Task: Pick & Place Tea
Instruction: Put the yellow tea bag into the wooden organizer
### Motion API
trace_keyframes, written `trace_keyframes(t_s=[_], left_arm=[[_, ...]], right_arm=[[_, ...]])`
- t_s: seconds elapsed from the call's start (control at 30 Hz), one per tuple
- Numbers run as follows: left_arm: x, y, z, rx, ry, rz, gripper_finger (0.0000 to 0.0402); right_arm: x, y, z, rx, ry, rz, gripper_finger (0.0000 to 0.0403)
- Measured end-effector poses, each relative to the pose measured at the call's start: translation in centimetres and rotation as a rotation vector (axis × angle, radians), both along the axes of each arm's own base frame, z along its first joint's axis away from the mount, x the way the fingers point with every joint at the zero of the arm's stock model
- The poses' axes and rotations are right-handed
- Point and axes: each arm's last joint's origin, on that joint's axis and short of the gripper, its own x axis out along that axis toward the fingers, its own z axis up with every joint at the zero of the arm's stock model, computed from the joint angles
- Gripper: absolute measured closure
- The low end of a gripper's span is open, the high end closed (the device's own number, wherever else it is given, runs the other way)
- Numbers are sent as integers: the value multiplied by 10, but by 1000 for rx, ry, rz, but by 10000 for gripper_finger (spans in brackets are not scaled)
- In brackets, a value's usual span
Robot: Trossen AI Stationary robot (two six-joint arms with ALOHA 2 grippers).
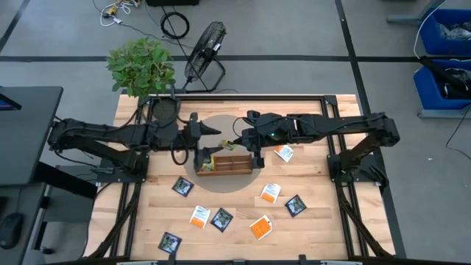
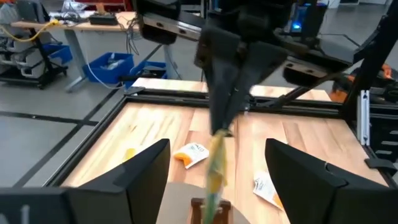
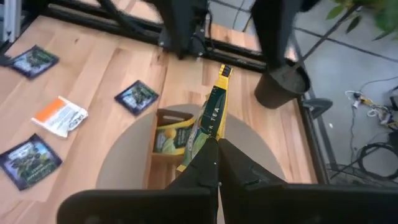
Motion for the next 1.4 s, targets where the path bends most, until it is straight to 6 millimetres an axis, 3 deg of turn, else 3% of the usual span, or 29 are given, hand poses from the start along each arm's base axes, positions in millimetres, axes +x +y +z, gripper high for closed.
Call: trace_keyframes(t_s=[0.5, 0.73, 1.1, 1.4], left_arm=[[16, 2, -8, 9, -3, -66, 179], [16, 2, -8, 15, -2, -67, 243], [16, 2, -8, 104, 15, -87, 384], [15, 3, -8, 105, 16, -40, 399]], right_arm=[[2, 1, 0, 13, -16, 5, 403], [2, 1, -1, 22, -9, -1, 403], [2, 1, -1, 24, -8, -2, 403], [2, 1, 0, 25, -11, -8, 389]])
